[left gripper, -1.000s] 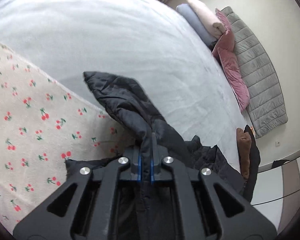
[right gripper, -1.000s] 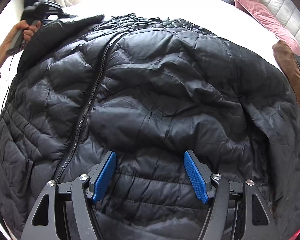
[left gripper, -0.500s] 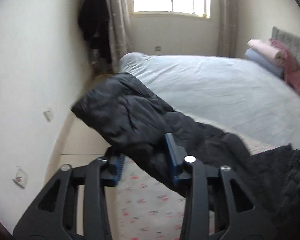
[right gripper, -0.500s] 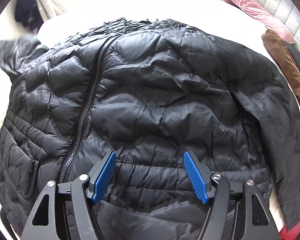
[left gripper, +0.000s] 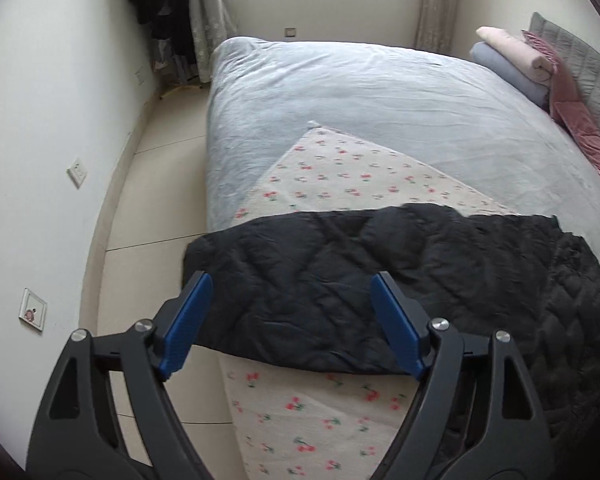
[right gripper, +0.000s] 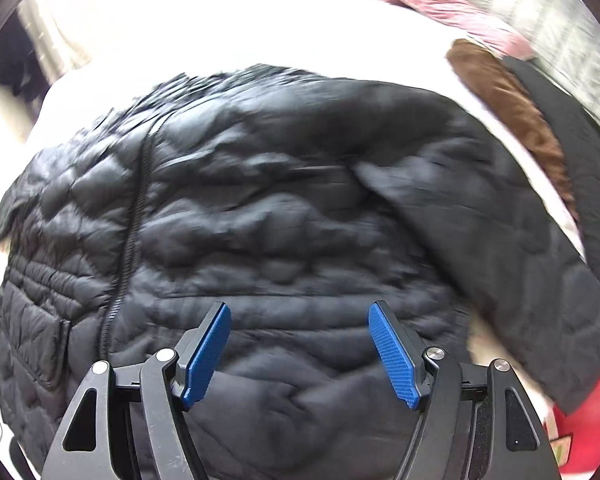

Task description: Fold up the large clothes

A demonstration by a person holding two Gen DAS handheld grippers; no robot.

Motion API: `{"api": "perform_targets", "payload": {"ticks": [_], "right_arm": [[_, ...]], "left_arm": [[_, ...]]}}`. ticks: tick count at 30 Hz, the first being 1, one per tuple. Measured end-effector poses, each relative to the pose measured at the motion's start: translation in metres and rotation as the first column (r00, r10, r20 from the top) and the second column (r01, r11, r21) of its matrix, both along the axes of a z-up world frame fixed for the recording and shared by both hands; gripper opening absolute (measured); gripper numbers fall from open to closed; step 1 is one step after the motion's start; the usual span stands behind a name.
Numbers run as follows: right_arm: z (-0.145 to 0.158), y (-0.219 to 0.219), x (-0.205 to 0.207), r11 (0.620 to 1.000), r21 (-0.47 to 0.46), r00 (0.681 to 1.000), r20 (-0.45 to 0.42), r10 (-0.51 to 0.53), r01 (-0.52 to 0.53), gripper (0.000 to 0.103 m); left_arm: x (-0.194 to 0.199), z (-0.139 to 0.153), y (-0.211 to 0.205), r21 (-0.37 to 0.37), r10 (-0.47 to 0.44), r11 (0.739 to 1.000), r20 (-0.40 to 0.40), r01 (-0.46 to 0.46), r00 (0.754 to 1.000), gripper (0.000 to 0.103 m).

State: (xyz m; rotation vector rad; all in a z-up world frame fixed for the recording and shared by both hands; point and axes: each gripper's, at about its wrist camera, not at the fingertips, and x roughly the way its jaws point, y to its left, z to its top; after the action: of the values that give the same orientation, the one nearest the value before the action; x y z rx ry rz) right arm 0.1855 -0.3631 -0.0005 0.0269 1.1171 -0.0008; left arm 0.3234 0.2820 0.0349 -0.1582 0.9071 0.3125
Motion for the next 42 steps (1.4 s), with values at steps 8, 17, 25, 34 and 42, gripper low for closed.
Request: {"api": "perform_targets", "payload": {"ticks": [8, 17, 25, 34, 42], "right_arm": [[-0.002, -0.113, -0.026, 0.947, 0.056, 0.947, 0.031, -0.32, 0.318, 0.079], [-0.022, -0.189, -0.04, 0.85, -0.091, 0.855, 0.089, -0.512, 0.518, 0.079], [-0.04, -0.26, -0.036, 0.739, -0.169, 0.756, 0.086, -0.649, 0.653, 0.079], [-0.059, -0.272, -0.033, 0.796, -0.097, 0.802, 0.089, -0.591, 0.598, 0.054], [0.011, -0.238, -0.025, 0.826, -0.253, 0.854, 0.289, -0.433, 0.505, 0.008]], "left_arm": [[0.002, 0.017, -0.125, -0.043, -0.262, 0.964, -0.012, 0.261, 0.965, 0.084], [0.013, 0.01, -0.256, -0.004, -0.435, 0.9, -0.083, 0.436, 0.897, 0.084], [0.021, -0.009, -0.361, -0.033, -0.566, 0.824, -0.096, 0.566, 0.818, 0.084], [0.032, -0.04, -0.437, -0.096, -0.635, 0.772, -0.106, 0.628, 0.765, 0.084], [0.063, -0.035, -0.479, -0.173, -0.658, 0.74, 0.015, 0.65, 0.753, 0.073]]}}
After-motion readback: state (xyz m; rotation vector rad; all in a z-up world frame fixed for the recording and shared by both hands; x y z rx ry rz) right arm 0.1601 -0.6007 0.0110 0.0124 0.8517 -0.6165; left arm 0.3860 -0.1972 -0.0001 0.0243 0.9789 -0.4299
